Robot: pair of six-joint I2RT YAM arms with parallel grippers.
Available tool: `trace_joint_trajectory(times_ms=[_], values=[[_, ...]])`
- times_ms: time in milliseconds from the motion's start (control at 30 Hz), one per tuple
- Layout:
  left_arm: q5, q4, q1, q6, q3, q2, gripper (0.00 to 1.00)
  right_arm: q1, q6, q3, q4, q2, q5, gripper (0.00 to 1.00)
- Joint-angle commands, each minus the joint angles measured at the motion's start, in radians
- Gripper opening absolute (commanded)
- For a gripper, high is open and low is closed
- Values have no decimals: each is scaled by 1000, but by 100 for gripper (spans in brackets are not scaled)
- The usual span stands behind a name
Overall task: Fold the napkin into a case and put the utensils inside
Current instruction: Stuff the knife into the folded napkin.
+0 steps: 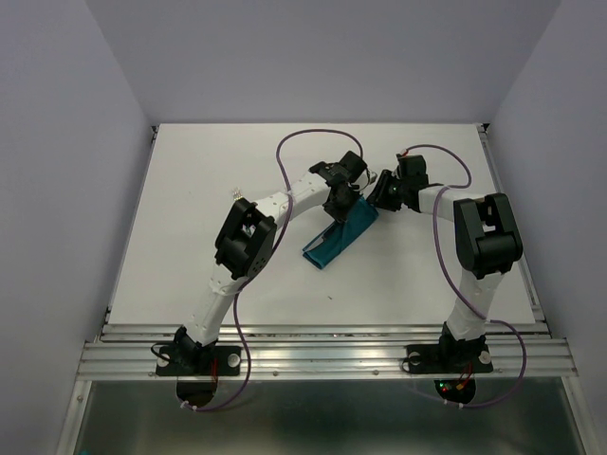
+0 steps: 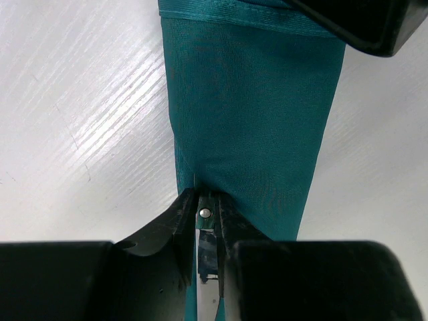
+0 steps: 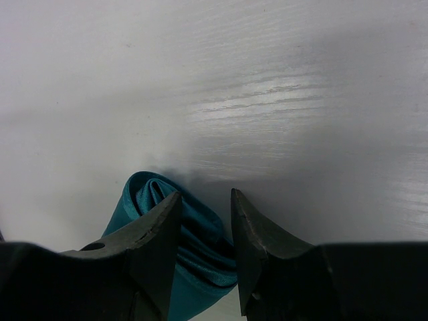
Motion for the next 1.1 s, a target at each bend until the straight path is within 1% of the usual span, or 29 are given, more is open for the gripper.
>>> trace_joint_trajectory(times_ms=[0,67,100,200,233,267,300,433,533,700,733,833,933,1033,1067], values=[[-17,15,-2,-1,6,-51,9,11,-23,-16,-74,-16,5,42],[-17,15,-2,-4,-1,-55,12,11,-24,-16,-76,-14,5,42],[-16,16,-2,-6,-4,-57,16,11,-24,-18,-76,-14,5,41],[-14,19,-2,-15,-8,-63,22,11,-24,-18,-74,-14,5,42],[-14,19,-2,-15,-10,-63,26,11,-24,-18,-74,-14,5,42],[-14,19,-2,-15,-11,-63,27,11,-23,-19,-74,-14,5,42],[-12,19,-2,-15,-11,-66,31,11,-23,-19,-74,-14,5,42],[-17,21,-2,-15,-16,-71,38,11,-23,-19,-74,-16,5,42],[-17,21,-2,-15,-24,-77,41,11,-23,-21,-74,-16,6,42],[-19,24,-2,-15,-36,-100,41,11,-23,-21,-74,-16,6,42],[-19,22,-2,-44,-36,-103,41,11,-23,-21,-76,-16,6,42],[-25,21,-2,-47,-42,-123,40,11,-23,-21,-76,-16,5,42],[-42,19,-2,-56,-62,-157,40,11,-24,-22,-76,-22,9,43],[-87,18,1,-70,-96,-207,41,11,-23,-24,-80,-37,32,45],[-101,21,1,-75,-122,-245,41,11,-23,-27,-85,-47,44,46]])
